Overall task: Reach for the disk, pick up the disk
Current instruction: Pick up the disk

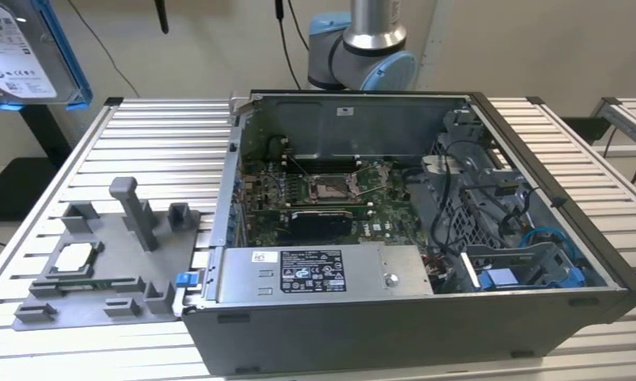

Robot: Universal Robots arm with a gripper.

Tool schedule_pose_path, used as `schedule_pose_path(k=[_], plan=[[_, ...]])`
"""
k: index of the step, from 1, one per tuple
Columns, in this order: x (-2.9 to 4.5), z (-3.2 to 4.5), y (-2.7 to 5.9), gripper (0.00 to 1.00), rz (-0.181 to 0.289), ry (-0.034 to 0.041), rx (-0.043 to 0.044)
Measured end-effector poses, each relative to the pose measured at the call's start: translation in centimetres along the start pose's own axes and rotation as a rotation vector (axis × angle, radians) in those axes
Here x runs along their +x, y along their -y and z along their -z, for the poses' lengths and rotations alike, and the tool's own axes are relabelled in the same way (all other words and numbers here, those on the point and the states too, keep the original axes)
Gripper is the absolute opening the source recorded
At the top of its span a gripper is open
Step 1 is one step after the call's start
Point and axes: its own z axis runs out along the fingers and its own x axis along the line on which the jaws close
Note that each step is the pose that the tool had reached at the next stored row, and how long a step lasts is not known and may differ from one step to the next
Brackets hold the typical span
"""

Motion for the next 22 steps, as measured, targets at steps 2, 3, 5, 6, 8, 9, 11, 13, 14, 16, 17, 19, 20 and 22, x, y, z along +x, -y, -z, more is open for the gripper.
schedule_pose_path(k=[2,3,5,6,8,9,11,13,14,16,17,19,20,22], plan=[[-0.01,0.23,0.00,0.00,0.000,0.0000,0.0000],[-0.02,0.36,-0.01,0.00,0.000,0.0000,0.0000],[-0.03,0.69,-0.01,0.00,0.000,0.0001,0.0001],[-0.04,0.84,-0.01,0.00,0.000,0.0000,0.0001],[-0.05,1.11,-0.01,0.00,0.000,0.0000,-0.0001],[-0.06,1.22,-0.01,0.00,0.000,0.0000,0.0000],[-0.07,1.43,-0.02,0.00,0.000,0.0001,0.0000],[-0.08,1.69,-0.02,0.00,0.001,0.0002,0.0001],[-0.09,1.83,-0.02,0.00,0.001,0.0002,0.0000],[-0.10,2.13,-0.03,0.00,0.001,0.0002,0.0000],[-0.11,2.29,-0.03,0.00,0.001,0.0002,0.0001],[-0.13,2.61,-0.03,0.00,0.001,0.0002,-0.0001],[-0.13,2.78,-0.03,0.00,0.001,0.0002,0.0000],[-0.15,3.09,-0.04,0.00,0.001,0.0002,0.0001]])
